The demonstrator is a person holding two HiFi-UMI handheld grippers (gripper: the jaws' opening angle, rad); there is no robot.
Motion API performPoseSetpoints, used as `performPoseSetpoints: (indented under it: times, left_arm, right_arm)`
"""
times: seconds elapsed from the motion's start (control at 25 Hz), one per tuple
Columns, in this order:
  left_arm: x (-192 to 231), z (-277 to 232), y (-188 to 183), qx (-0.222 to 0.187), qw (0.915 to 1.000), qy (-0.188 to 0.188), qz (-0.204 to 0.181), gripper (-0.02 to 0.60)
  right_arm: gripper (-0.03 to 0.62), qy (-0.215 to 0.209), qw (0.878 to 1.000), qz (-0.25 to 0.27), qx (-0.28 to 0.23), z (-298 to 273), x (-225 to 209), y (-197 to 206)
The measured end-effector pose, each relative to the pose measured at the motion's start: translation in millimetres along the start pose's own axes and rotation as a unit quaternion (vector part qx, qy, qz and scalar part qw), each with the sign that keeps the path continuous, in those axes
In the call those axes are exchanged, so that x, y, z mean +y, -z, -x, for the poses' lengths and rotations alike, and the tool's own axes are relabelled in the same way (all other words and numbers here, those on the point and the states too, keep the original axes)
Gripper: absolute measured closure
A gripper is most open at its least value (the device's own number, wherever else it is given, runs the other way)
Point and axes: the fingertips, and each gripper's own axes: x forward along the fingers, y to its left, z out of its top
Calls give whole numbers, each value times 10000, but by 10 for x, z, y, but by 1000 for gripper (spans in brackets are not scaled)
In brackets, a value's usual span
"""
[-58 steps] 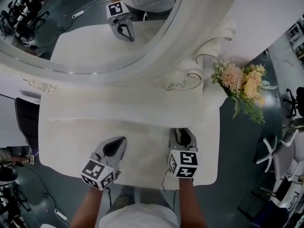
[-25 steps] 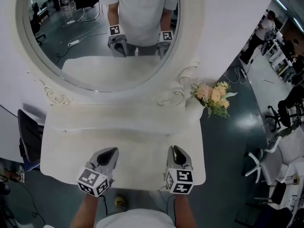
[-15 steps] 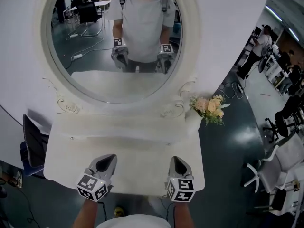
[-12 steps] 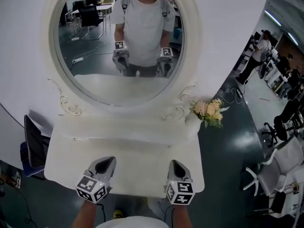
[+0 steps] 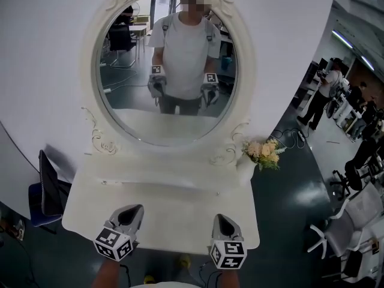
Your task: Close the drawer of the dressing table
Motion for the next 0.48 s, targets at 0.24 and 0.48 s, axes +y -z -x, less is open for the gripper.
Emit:
performPoseSetpoints:
  times: [0.24, 0.48]
  left_arm:
    - [15, 236, -79, -81, 9999, -56, -98, 583]
    - [56, 452, -195, -201, 9995, -120, -192, 583]
  right_arm:
    - [591, -105, 9998, 75, -133, 125, 199, -114]
    - [591, -306, 9995, 6, -117, 181, 388, -144]
